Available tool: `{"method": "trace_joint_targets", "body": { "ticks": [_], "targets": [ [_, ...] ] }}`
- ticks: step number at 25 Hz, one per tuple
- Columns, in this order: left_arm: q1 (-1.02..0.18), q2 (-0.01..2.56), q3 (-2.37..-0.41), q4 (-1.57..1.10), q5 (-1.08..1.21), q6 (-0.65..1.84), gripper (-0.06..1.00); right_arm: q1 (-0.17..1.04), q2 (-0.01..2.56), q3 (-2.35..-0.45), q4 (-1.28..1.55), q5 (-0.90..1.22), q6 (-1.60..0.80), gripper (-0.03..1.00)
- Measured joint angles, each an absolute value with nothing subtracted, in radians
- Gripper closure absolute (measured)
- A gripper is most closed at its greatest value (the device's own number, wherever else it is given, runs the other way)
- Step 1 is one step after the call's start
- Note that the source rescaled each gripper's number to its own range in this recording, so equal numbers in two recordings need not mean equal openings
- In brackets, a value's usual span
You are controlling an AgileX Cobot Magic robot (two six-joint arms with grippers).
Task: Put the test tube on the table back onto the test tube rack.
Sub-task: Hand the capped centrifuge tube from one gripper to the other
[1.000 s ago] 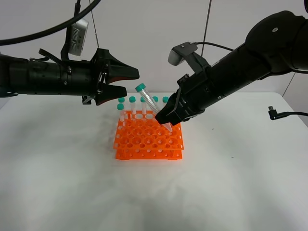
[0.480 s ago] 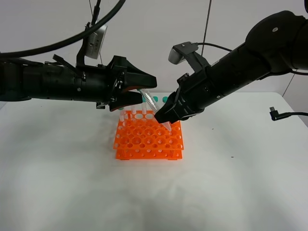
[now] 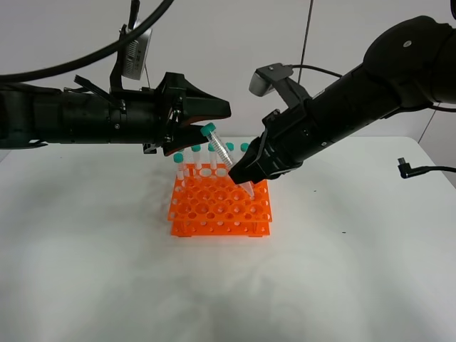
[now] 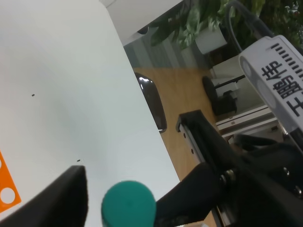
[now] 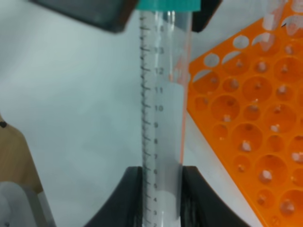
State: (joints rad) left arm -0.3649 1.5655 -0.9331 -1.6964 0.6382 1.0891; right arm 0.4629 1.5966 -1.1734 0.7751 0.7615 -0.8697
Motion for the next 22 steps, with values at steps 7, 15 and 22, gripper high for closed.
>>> {"method": "trace_joint_targets", "body": {
  "ticks": [7, 15, 22],
  "targets": [
    [-0.365, 1.565, -0.933, -1.687, 0.638, 1.092, 0.13, 0.463, 1.597, -1.173, 0.775, 0.757, -0.866, 0.95],
    [-0.365, 1.565, -0.933, -1.674, 0.638, 1.092, 0.23, 0.463, 1.597, -1.173, 0.775, 0.76, -0.865, 0.95],
    [-0.365, 1.565, -0.933, -1.671, 0.638, 1.092, 0.32, 0.463, 1.597, -1.173, 0.775, 0.76, -0.864, 0.95]
  ]
}}
